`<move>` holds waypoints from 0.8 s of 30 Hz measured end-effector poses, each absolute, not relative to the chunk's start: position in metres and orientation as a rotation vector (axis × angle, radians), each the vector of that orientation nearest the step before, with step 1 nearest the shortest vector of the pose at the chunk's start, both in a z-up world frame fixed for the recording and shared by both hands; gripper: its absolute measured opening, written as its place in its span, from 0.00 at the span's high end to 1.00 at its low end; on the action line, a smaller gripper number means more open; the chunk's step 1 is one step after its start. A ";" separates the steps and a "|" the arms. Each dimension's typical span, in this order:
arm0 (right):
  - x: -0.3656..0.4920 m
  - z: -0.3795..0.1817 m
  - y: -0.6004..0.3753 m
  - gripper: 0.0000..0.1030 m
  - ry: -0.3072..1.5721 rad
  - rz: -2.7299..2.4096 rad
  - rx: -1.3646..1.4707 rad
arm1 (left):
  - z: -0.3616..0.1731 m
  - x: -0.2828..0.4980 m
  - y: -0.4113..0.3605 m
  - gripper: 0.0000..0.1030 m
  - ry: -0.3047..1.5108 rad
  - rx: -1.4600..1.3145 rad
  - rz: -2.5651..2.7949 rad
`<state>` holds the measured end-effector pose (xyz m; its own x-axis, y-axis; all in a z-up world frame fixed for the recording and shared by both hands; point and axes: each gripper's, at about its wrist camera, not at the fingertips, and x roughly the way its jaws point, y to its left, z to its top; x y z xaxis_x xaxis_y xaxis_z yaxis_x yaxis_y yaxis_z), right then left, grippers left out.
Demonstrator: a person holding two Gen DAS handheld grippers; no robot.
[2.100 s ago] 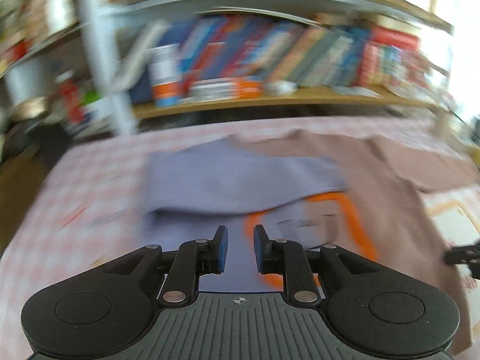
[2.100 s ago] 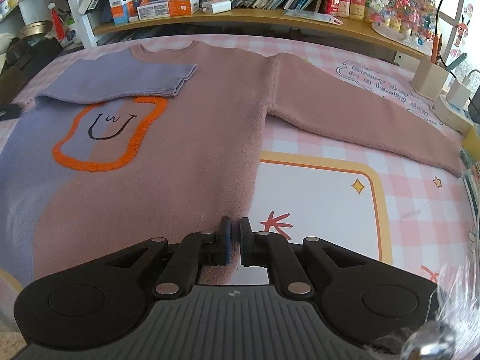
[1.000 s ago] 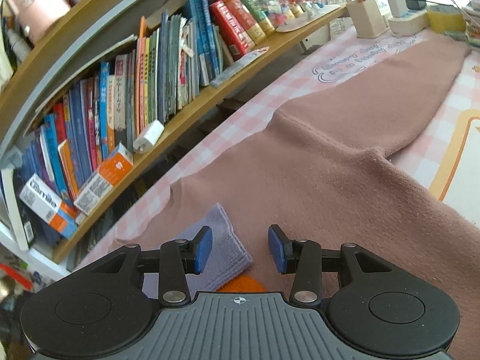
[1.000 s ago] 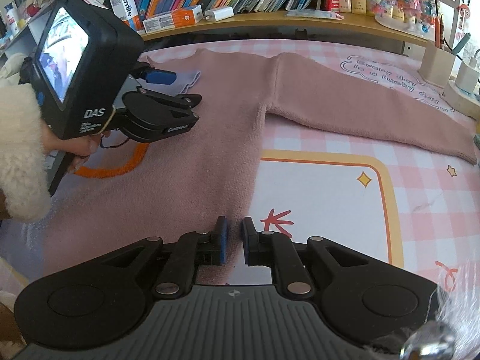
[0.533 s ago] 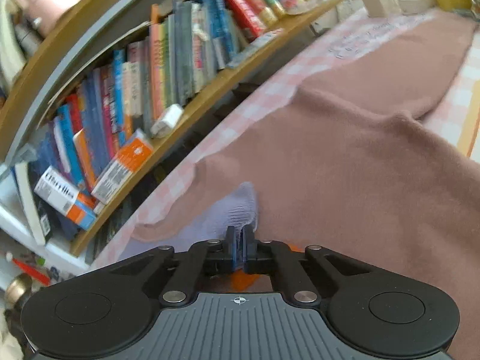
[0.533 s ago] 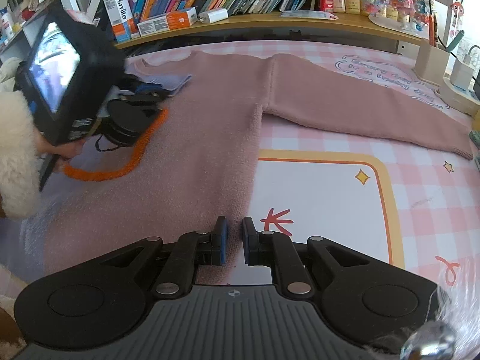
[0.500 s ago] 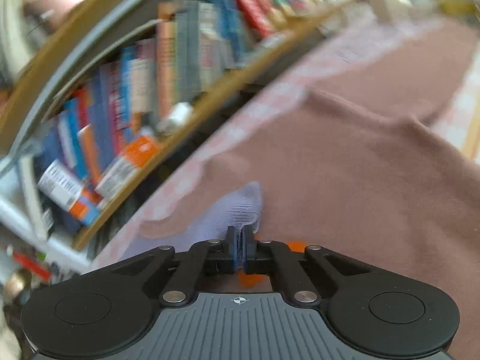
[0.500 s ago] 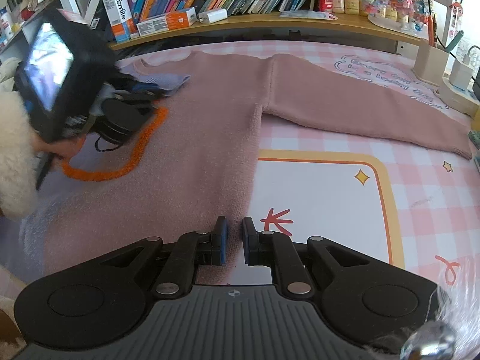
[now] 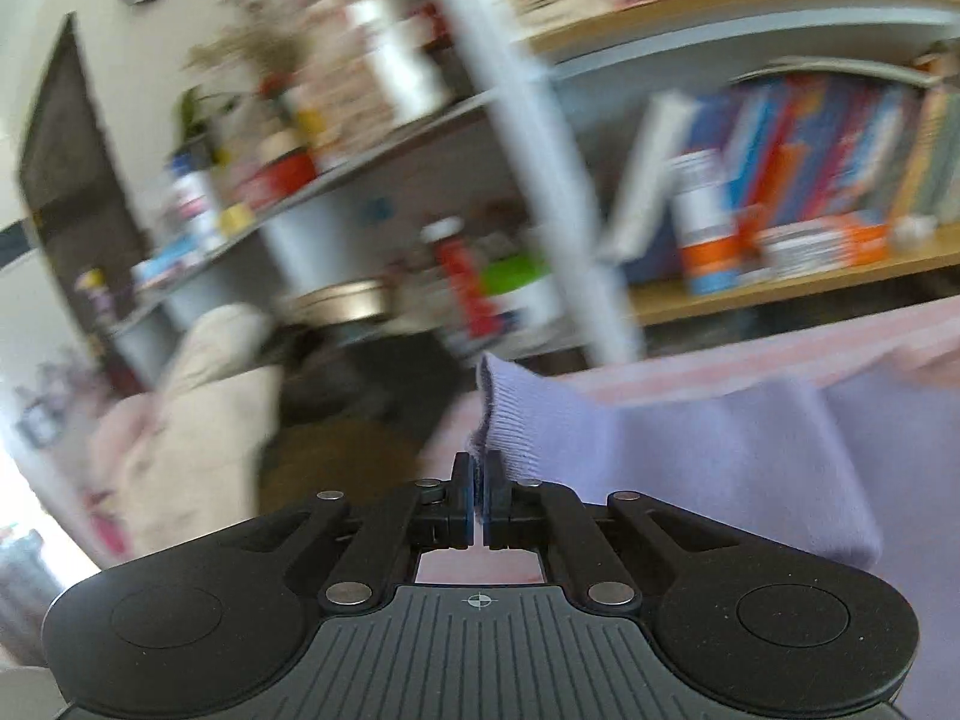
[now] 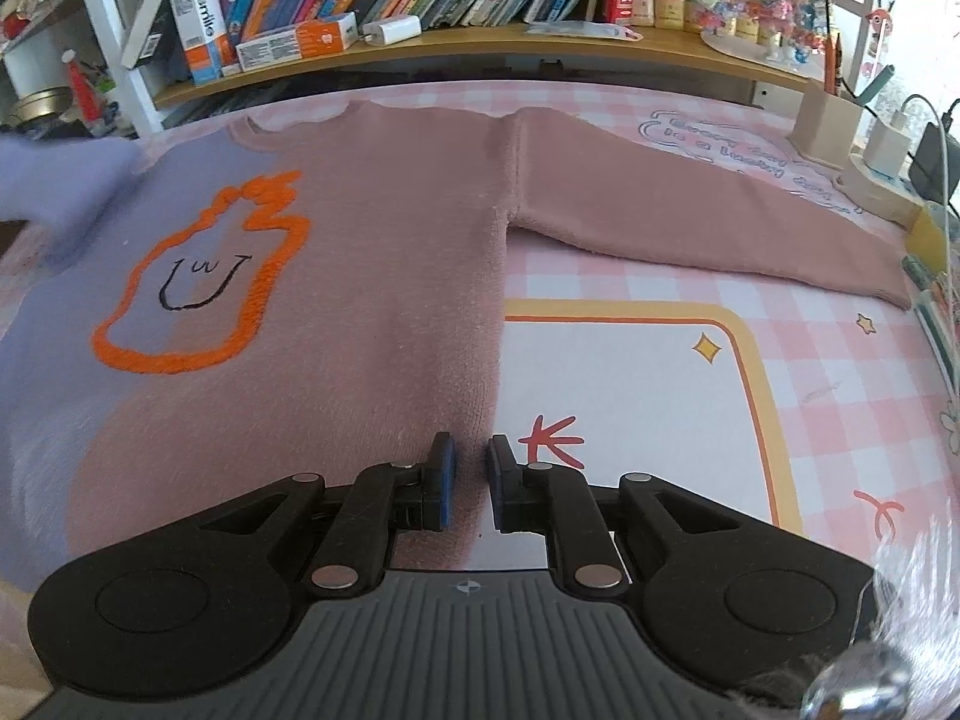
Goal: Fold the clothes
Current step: 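Pull the lavender sleeve outward with the left gripper to flatten it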
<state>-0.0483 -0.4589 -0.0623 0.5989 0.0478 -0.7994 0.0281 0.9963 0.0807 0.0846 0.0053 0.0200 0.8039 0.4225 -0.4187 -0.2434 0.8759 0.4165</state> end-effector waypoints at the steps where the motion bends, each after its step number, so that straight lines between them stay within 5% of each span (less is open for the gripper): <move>1: -0.048 -0.062 -0.457 0.88 0.930 0.001 0.080 | 0.019 0.085 0.016 0.98 0.532 0.358 0.385; 6: -0.049 -0.062 -0.446 0.88 0.935 -0.049 0.042 | 0.009 0.090 0.054 0.99 0.570 0.365 0.436; 11: -0.048 -0.062 -0.441 0.88 0.941 -0.080 0.037 | 0.001 0.085 0.070 0.87 0.698 0.299 0.395; 19: -0.049 -0.061 -0.442 0.86 0.948 -0.118 0.071 | -0.019 -0.001 -0.006 0.40 0.765 -0.162 -0.162; 24: -0.062 -0.054 -0.454 0.75 0.956 -0.140 0.208 | -0.047 -0.011 -0.043 0.34 0.856 -0.207 -0.242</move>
